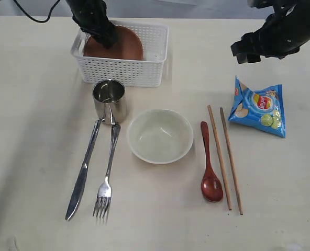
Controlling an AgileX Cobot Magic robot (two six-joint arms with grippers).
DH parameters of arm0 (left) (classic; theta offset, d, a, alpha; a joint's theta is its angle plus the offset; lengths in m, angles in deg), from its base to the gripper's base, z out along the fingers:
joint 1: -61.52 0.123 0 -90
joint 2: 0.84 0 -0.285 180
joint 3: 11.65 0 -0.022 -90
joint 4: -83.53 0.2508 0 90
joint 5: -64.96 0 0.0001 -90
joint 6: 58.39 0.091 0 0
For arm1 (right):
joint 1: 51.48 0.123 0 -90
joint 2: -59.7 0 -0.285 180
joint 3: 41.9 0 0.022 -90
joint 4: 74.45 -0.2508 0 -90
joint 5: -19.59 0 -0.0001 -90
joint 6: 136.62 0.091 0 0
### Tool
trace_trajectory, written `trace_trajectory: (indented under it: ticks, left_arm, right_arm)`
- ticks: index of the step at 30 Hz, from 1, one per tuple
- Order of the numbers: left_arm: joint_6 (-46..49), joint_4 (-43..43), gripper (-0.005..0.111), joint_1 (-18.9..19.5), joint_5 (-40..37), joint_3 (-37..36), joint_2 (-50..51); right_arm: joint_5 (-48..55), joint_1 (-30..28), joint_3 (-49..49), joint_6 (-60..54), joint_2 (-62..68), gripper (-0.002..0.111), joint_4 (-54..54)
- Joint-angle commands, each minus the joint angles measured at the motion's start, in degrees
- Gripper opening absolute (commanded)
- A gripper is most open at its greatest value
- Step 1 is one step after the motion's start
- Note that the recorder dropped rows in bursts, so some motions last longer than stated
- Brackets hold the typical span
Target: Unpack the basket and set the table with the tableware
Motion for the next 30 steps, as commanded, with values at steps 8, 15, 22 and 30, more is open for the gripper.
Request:
trace_trajectory:
  ticks: [8, 15, 22, 30]
  left_arm:
    - [-0.53, -0.52, 0.03, 0.1, -0.33, 0.27, 0.21]
    - [-0.53, -0.83, 0.0, 0.1, -0.18, 0.69, 0.21]
    - [-1.88, -0.83, 0.0, 0.1, -0.71, 4.16, -0.39]
    - [-1.95, -0.83, 0.0, 0.1, -2.46, 5.13, -3.4]
  right_arm:
    - [-1.29, -0.34, -0.21, -0.11, -0.51, 0.061, -0.47]
    - [-1.9, -0.34, -0.21, -0.11, -0.51, 0.061, -0.47]
    - [-2.03, -0.34, -0.21, -0.11, -0.51, 0.061, -0.47]
    - [-3.16, -0.34, -0.21, -0.23, -1.24, 0.061, -0.47]
